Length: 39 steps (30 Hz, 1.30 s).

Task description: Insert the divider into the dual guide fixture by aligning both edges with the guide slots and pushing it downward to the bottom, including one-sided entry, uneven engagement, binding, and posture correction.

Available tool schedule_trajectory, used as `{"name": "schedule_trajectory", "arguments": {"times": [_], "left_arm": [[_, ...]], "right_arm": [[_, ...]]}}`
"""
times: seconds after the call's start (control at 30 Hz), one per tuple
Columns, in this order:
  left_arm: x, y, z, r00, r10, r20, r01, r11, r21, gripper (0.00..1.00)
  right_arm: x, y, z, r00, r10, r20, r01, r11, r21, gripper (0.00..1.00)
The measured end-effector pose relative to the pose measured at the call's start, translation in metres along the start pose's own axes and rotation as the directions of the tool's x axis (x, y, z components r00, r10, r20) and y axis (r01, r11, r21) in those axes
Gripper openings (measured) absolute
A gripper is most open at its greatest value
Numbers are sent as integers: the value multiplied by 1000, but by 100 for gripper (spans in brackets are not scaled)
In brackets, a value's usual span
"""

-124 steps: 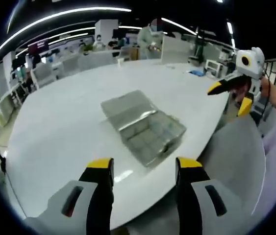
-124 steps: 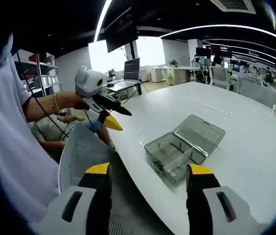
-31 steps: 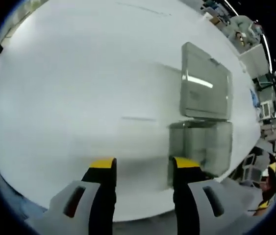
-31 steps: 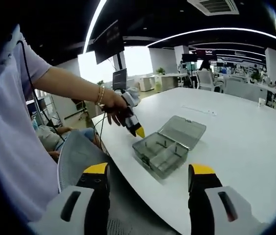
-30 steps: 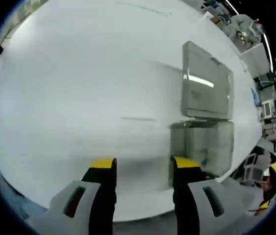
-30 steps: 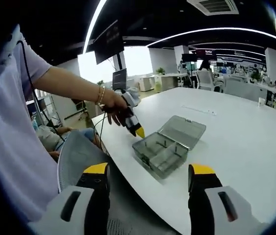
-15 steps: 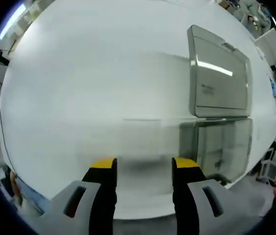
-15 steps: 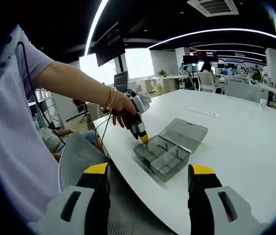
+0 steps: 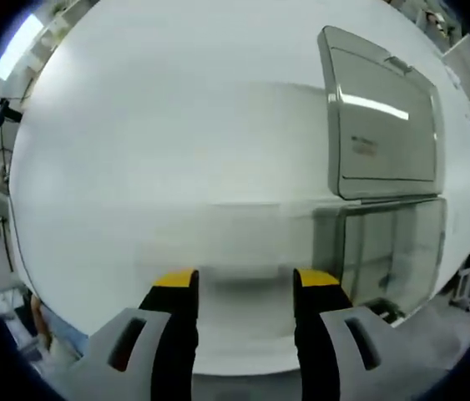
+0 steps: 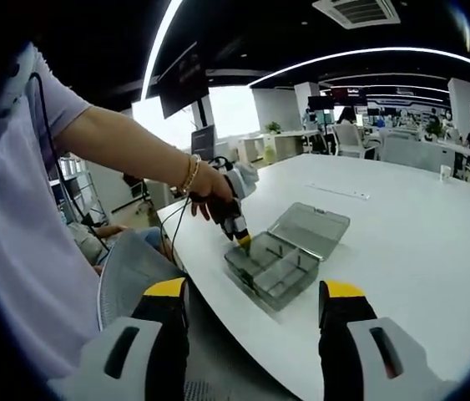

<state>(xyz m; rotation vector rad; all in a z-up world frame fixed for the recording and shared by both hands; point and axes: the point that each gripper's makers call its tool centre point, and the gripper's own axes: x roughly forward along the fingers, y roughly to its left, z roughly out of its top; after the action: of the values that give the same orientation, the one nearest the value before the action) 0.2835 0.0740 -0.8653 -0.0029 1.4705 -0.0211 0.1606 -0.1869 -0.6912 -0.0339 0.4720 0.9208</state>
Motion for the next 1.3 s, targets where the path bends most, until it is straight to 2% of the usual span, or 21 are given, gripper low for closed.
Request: {"name": "schedule_trajectory", "arguments": {"times": [0.53,0.83,1.17,1.3], "left_arm": [[4,3,-1,999,42,-20,-42,999,9,43],[3,3,-2,999,44,-19,-44,999,6,43],[3,1,-2,999,41,-22,-41,999,7,38],[3,1,-1,999,40,-22,-40,999,12,34]], "right_arm": [[0,-5,3,1000,4,4,-4,1000,-2,59],[1,-6,4,1000,7,6,-7,1000,-4,59],[1,-7,6,1000,2,9,-2,1000,-5,58],[0,-7,5,1000,-3,6,3,1000,-5,58]]}}
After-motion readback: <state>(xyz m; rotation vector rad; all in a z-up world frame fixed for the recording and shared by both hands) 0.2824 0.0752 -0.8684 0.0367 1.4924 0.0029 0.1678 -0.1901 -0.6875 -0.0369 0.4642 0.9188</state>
